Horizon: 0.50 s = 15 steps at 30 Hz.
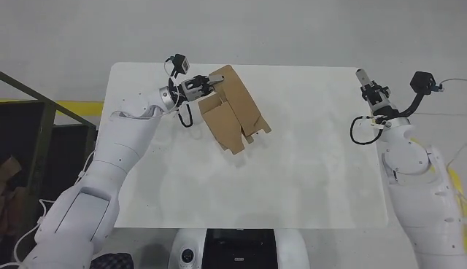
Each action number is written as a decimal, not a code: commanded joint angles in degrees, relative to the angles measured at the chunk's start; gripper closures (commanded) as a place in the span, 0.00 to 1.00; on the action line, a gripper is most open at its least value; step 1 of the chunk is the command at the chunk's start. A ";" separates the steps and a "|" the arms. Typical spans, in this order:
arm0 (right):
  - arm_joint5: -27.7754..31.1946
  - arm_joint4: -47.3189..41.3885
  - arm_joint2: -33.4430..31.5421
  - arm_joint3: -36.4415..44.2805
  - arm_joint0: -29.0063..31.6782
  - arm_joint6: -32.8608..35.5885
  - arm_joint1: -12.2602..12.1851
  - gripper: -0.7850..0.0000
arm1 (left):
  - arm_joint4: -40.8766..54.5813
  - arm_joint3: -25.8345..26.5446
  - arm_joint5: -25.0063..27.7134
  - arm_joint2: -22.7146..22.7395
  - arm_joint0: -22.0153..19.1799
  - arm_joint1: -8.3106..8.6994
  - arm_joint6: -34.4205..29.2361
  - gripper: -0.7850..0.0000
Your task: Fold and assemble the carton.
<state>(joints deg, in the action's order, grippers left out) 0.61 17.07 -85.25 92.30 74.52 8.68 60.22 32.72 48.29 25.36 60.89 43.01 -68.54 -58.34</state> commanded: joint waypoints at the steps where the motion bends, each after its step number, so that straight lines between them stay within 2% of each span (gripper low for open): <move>1: 0.00 0.00 0.00 0.00 0.00 0.00 0.00 0.00 | 0.00 0.01 -0.01 0.00 0.01 0.01 0.00 1.00; 15: -0.01 -0.43 0.10 -0.41 -0.17 1.16 0.10 0.00 | 0.00 0.01 -0.01 0.00 0.01 0.01 0.00 1.00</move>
<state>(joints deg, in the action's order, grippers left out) 0.48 16.93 -85.29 92.08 74.54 8.84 60.27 32.72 48.29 25.35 60.89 43.02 -68.53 -58.34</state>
